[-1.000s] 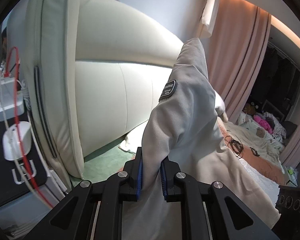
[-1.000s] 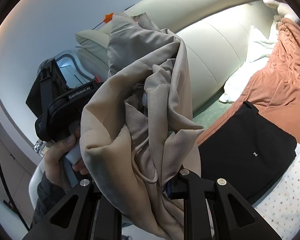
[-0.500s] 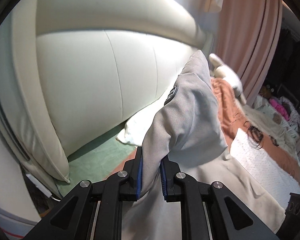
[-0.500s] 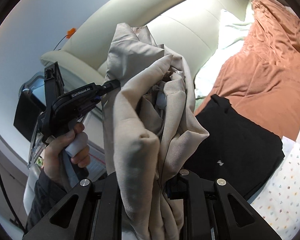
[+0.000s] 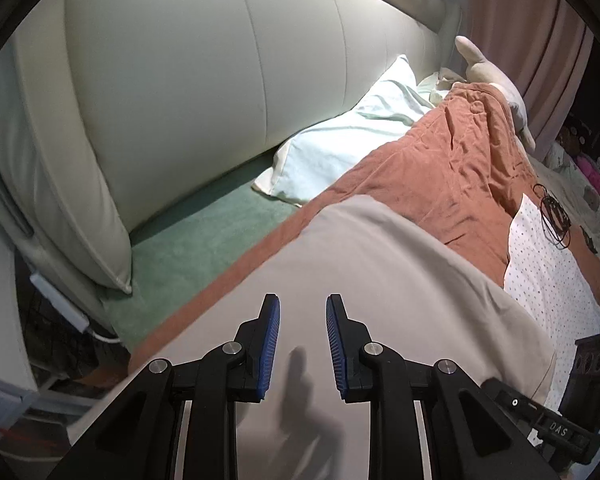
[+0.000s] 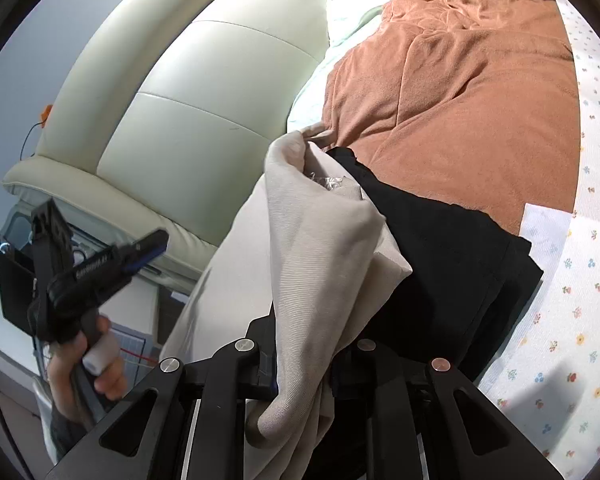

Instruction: Fold large clothes

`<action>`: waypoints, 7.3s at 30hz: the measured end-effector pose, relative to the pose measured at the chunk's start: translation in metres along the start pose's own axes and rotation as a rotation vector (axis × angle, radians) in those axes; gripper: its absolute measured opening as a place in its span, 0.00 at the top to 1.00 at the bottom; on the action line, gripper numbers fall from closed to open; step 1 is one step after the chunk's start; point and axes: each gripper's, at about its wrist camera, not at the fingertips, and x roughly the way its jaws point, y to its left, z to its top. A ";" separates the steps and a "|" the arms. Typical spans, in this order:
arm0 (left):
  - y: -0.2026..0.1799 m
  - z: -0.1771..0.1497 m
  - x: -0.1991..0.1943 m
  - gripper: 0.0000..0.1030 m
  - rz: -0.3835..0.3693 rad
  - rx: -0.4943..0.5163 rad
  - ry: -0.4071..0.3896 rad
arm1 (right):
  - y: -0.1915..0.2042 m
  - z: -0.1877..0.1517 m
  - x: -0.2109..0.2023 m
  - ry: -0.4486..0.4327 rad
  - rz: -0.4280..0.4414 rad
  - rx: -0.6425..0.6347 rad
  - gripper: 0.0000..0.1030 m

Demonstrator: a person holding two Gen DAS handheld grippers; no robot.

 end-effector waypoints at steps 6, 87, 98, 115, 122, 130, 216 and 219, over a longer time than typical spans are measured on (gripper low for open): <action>0.019 -0.042 -0.028 0.76 -0.018 -0.088 -0.019 | 0.006 0.017 -0.008 -0.054 -0.021 -0.034 0.86; -0.084 -0.209 -0.198 0.02 -0.063 0.021 -0.193 | 0.043 -0.087 -0.311 -0.112 -0.468 -0.283 0.00; -0.129 -0.259 -0.256 0.02 -0.120 0.102 -0.255 | 0.043 -0.139 -0.403 -0.224 -0.515 -0.289 0.00; -0.177 -0.336 -0.345 0.02 -0.242 0.216 -0.370 | 0.057 -0.256 -0.515 -0.384 -0.626 -0.362 0.00; -0.194 -0.376 -0.361 0.02 -0.273 0.261 -0.408 | 0.059 -0.311 -0.548 -0.443 -0.670 -0.393 0.00; -0.203 -0.420 -0.376 0.02 -0.329 0.297 -0.445 | 0.062 -0.374 -0.578 -0.521 -0.675 -0.406 0.00; -0.201 -0.482 -0.390 0.00 -0.370 0.367 -0.509 | 0.008 -0.472 -0.599 -0.614 -0.727 -0.248 0.00; -0.200 -0.482 -0.390 0.00 -0.374 0.363 -0.512 | 0.009 -0.471 -0.600 -0.616 -0.729 -0.247 0.00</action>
